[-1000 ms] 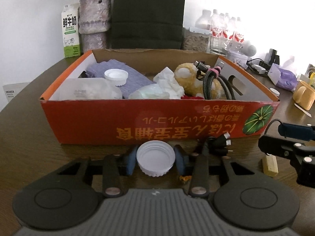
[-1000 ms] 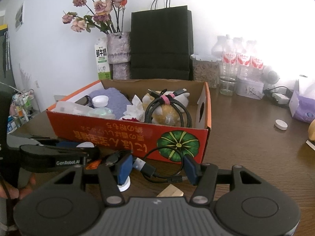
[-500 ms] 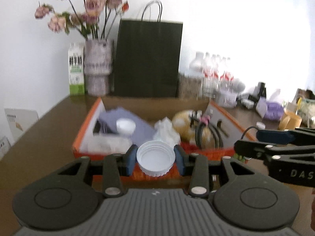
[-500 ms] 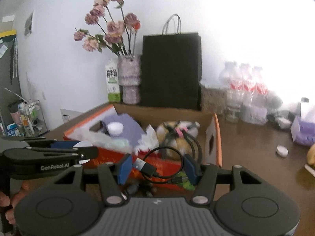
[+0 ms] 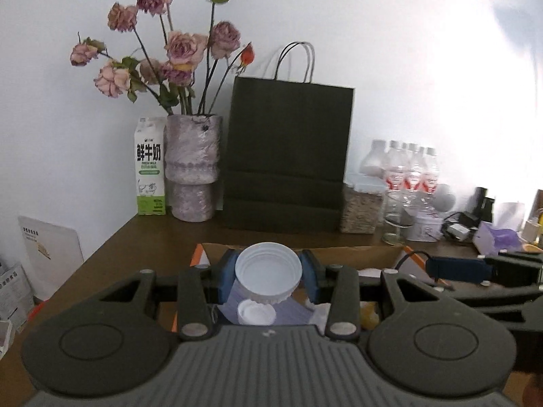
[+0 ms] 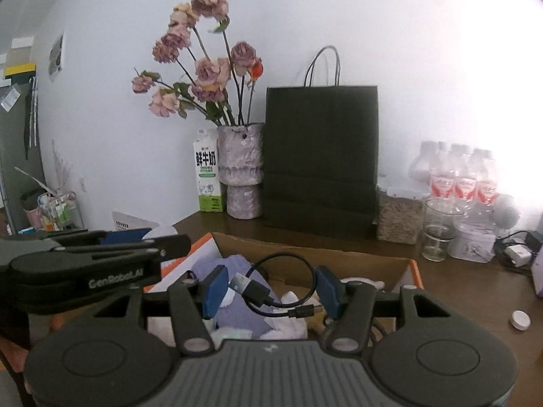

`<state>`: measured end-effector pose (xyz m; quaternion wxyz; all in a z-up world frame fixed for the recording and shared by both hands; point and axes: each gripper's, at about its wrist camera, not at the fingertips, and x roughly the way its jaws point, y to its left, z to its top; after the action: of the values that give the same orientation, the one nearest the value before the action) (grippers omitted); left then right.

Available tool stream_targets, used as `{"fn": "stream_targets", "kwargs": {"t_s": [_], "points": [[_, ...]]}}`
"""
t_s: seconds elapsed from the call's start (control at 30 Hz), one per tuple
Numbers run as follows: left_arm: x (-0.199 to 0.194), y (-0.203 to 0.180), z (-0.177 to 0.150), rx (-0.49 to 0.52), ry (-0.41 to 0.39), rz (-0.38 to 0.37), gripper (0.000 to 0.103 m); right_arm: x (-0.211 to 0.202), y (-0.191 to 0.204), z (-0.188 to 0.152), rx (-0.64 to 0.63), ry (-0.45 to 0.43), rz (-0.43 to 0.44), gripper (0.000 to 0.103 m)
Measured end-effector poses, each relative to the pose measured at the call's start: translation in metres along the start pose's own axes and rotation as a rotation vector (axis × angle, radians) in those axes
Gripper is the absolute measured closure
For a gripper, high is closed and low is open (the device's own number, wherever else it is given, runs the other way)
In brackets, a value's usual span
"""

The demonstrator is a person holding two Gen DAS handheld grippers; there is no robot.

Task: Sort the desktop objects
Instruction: 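Carry cap and cable over the cardboard box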

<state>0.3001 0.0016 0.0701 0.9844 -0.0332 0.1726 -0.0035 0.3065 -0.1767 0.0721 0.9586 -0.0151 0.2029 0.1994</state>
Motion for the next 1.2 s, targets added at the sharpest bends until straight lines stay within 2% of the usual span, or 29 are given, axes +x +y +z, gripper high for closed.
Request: {"fn": "stream_targets", "kwargs": {"t_s": [0.23,0.3,0.73,0.83,0.9,0.93,0.97,1.0,1.07,1.13,1.2], "points": [[0.042,0.012,-0.020,-0.018,0.075,0.029,0.062,0.046,-0.002,-0.010,0.028,0.056,-0.017,0.047],[0.052,0.013,-0.029,0.004,0.102,0.037,0.062,0.054,-0.002,-0.017,0.022,0.079,-0.022,0.047],[0.062,0.009,-0.049,0.070,0.144,0.048,0.062,0.074,0.004,-0.042,-0.020,0.151,-0.047,0.047],[0.058,0.008,-0.048,0.079,0.129,0.068,0.052,0.074,0.003,-0.043,-0.019,0.150,-0.055,0.046],[0.055,0.010,-0.046,0.072,0.111,0.089,0.037,0.071,0.000,-0.042,-0.005,0.140,-0.054,0.039],[0.054,0.011,-0.045,0.066,0.104,0.094,0.032,0.069,-0.002,-0.041,0.004,0.130,-0.058,0.029],[0.051,0.012,-0.043,0.060,0.094,0.097,0.022,0.067,-0.004,-0.040,0.015,0.121,-0.064,0.018],[0.048,0.012,-0.042,0.058,0.082,0.100,0.013,0.064,-0.007,-0.039,0.025,0.109,-0.063,0.015],[0.041,0.010,-0.039,0.065,0.045,0.130,0.000,0.057,-0.011,-0.035,0.040,0.086,-0.052,0.008],[0.037,0.007,-0.038,0.079,0.017,0.153,0.000,0.050,-0.011,-0.032,0.037,0.067,-0.068,0.000],[0.034,0.006,-0.037,0.077,0.010,0.145,0.000,0.044,-0.012,-0.030,0.036,0.059,-0.069,0.000]]}}
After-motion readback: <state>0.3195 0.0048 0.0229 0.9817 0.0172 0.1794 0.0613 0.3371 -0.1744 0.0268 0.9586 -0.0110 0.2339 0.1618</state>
